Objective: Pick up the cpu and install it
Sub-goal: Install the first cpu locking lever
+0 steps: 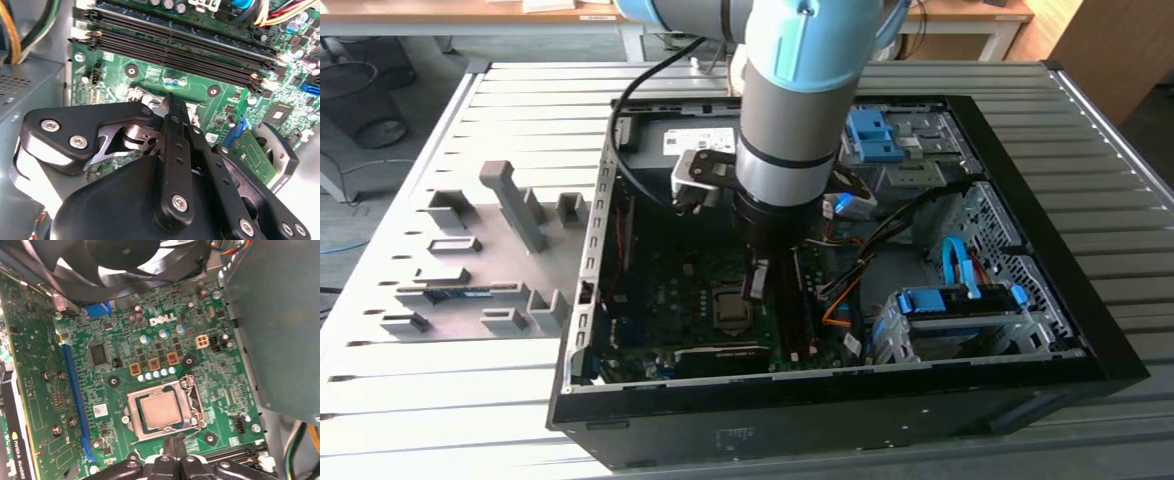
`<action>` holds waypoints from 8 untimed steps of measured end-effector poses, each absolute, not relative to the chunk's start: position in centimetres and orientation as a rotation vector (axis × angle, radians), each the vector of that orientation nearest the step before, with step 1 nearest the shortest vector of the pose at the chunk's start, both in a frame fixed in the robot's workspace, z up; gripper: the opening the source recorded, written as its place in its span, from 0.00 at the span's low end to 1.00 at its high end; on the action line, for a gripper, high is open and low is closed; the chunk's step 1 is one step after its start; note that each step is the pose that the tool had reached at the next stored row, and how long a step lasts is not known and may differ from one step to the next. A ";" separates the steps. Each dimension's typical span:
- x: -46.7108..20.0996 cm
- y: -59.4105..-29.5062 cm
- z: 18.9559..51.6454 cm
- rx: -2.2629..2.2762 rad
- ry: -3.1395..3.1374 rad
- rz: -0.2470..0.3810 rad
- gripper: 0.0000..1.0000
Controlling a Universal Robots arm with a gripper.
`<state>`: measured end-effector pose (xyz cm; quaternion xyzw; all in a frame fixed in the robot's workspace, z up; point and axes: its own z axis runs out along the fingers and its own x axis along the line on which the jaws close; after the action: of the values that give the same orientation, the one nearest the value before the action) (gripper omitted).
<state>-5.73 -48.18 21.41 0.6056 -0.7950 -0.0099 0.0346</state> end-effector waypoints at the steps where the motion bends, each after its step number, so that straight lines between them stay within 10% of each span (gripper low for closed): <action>1: -5.7 -48.3 21.3 1.862 -2.442 -0.029 0.10; 8: -5.7 -49.1 20.9 1.863 -2.429 -0.009 0.10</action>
<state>-5.73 -49.12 20.93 0.6081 -0.7928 -0.0030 0.0403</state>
